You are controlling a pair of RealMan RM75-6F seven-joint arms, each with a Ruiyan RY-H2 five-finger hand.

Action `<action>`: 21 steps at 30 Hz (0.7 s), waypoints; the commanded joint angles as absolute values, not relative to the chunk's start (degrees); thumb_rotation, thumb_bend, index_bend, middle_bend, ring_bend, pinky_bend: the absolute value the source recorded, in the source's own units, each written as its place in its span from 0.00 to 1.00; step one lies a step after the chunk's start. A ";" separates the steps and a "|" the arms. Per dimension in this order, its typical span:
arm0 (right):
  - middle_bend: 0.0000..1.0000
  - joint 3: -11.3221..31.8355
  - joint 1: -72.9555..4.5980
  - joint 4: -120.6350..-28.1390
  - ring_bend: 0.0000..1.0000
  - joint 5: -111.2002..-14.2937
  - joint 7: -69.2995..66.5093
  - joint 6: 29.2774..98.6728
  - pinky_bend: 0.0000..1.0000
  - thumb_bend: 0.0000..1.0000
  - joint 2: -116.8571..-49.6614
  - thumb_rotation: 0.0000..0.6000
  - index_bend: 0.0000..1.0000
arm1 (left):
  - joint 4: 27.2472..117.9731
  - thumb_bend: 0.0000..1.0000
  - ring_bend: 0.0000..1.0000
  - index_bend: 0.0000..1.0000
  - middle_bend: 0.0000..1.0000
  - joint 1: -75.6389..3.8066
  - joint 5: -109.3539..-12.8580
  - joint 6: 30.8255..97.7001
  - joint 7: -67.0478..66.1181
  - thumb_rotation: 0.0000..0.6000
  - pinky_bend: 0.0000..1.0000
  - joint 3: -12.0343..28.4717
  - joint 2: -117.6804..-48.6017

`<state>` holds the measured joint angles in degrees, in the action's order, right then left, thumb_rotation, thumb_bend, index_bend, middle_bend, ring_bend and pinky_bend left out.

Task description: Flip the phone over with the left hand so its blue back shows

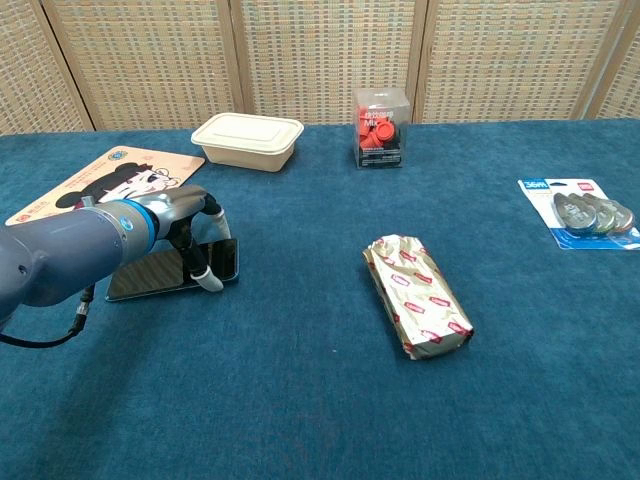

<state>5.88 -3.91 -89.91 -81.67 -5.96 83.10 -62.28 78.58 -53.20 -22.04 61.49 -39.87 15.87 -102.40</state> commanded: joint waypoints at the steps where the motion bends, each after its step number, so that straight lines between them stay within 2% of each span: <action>1: 0.00 5.86 -3.95 -89.89 0.00 -81.62 -5.87 83.01 0.00 0.00 -62.33 1.00 0.01 | 81.62 0.02 0.00 0.60 0.00 -51.97 -25.47 61.10 -36.71 1.00 0.00 16.75 -100.41; 15: 0.00 5.78 -3.97 -89.85 0.00 -81.47 -4.54 83.06 0.00 0.00 -62.82 1.00 0.01 | 90.81 0.02 0.00 0.60 0.00 -46.70 -39.87 58.26 -22.96 1.00 0.00 16.48 -93.26; 21: 0.00 5.63 -4.09 -89.78 0.00 -81.53 -3.48 82.90 0.00 0.00 -63.22 1.00 0.01 | 90.05 0.02 0.00 0.60 0.00 -43.09 -49.83 53.23 -8.03 1.00 0.00 16.67 -91.26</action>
